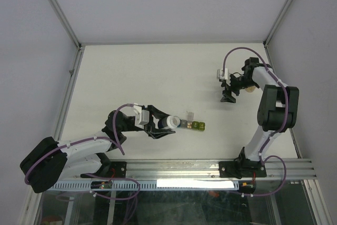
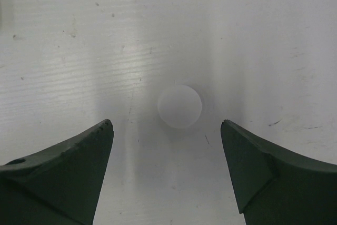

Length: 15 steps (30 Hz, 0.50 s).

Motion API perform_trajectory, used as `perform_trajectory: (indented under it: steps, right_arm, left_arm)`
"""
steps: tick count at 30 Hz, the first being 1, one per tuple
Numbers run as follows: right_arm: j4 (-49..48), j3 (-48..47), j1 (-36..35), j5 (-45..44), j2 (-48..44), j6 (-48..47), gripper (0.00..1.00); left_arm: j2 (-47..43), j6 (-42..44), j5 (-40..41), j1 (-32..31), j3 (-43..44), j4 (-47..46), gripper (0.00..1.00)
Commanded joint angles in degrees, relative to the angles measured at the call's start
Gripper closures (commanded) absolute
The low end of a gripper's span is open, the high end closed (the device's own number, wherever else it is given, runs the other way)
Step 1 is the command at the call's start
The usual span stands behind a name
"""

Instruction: Sort the pills into containers

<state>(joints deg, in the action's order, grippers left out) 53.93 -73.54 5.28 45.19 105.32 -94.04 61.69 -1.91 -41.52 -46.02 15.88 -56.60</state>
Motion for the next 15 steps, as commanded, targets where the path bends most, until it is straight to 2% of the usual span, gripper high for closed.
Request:
perform_trajectory:
  steps: [1, 8, 15]
  right_arm:
    - [1.89, -3.14, 0.14, -1.56, 2.3, -4.65, 0.14]
    - [-3.5, -1.94, 0.0, -2.92, 4.02, -1.96, 0.15]
    - [-3.24, -3.37, -2.01, -3.68, 6.21, -0.63, 0.21]
  left_arm:
    - [-0.93, 2.88, 2.45, 0.39, 0.39, 0.82, 1.0]
    - [-0.09, 3.76, 2.85, 0.4, 0.82, 2.78, 1.0]
    - [0.37, 3.93, 3.11, 0.35, 1.06, 3.0, 1.0]
